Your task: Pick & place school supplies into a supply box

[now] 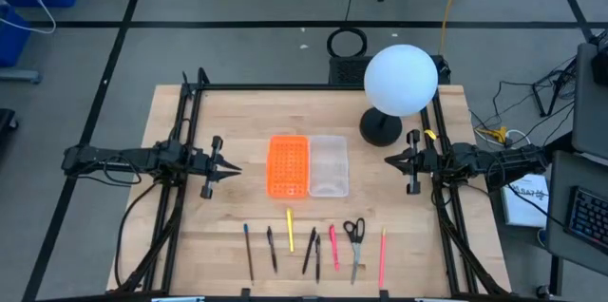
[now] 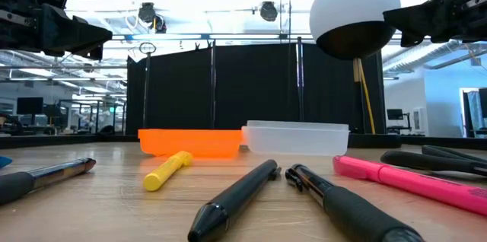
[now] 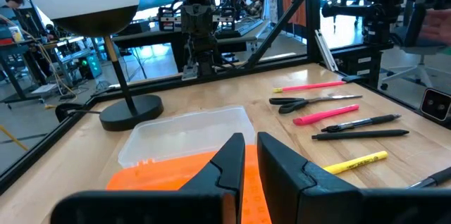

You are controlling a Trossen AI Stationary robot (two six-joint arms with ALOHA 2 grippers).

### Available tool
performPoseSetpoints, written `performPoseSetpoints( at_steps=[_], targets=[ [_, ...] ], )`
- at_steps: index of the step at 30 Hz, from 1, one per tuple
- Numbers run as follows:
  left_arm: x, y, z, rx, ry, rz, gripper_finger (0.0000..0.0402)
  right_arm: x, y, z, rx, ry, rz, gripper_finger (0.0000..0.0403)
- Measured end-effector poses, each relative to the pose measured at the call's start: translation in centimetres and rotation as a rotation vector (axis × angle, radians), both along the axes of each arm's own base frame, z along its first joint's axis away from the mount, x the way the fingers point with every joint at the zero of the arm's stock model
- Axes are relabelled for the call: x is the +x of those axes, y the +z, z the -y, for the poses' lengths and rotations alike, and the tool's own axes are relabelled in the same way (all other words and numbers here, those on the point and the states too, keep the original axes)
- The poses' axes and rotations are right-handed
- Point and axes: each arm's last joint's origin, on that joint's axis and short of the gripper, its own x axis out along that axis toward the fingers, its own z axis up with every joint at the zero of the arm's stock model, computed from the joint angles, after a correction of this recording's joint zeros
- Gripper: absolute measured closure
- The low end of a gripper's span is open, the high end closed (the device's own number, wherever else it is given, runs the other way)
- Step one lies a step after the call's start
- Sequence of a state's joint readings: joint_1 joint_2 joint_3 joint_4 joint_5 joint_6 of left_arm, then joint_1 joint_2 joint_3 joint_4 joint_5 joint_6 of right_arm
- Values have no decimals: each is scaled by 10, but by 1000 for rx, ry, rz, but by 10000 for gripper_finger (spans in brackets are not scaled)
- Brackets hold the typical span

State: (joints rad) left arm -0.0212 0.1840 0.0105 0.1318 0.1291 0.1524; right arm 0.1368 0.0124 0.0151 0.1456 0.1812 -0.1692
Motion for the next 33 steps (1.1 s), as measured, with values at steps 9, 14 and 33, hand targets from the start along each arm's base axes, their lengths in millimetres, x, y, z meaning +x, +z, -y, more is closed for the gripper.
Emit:
performPoseSetpoints(
  at_steps=[9,14,33],
  targets=[
    [0,0,0,-22,0,-3,353,0,0,0,-27,-4,-1,403],
    [0,0,0,-116,4,-18,353,0,0,0,-27,-3,-1,403],
    [0,0,0,-370,8,-62,353,0,3,0,102,15,38,403]
  ],
)
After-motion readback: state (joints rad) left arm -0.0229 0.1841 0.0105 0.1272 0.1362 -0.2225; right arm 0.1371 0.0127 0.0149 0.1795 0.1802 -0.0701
